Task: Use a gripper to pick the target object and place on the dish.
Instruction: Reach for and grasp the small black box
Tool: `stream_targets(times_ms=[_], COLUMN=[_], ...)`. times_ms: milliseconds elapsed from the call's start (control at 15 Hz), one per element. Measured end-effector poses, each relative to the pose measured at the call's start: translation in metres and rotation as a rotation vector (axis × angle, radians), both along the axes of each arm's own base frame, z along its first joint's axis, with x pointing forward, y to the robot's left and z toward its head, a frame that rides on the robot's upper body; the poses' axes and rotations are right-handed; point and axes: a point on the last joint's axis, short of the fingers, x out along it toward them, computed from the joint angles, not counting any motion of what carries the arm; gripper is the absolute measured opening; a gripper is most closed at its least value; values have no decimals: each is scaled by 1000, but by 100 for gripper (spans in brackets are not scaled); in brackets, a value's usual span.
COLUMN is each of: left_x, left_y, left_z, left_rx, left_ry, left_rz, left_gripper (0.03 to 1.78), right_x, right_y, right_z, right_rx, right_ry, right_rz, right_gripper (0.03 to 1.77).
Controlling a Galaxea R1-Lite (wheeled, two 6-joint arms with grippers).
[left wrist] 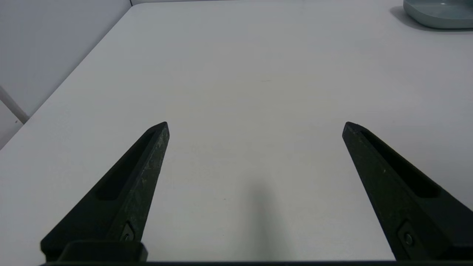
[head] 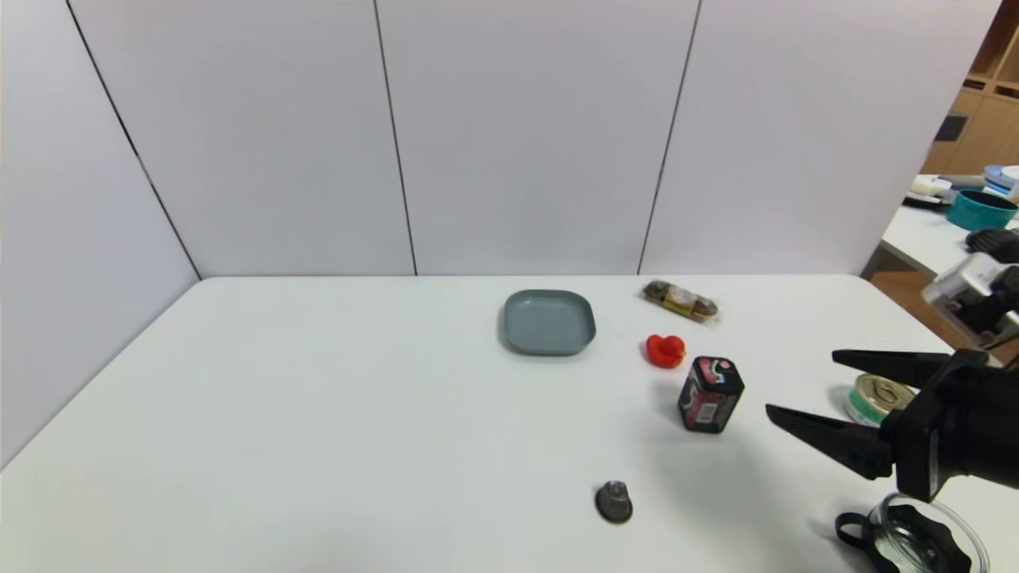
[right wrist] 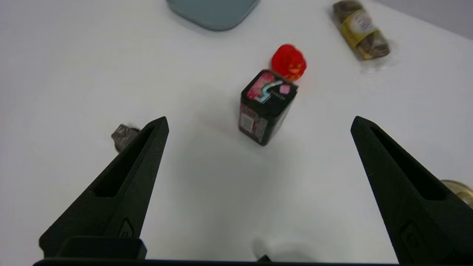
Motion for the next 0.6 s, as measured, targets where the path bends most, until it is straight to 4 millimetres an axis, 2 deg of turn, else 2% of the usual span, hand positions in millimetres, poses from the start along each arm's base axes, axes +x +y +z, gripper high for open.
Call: stream_targets(times_ms=[333,600], left_x=[0,0], left_y=[0,0], left_z=[0,0], left_rx=[0,0], left_ry=[0,0], left_rz=[0,0], left_gripper=[169,169], right_x=[0,11], right_y=[3,7], right_z=[-29,-42], right_rx=[-28,-17], right_ry=[103,111], right_rz=[18,11], right_gripper=[171,171])
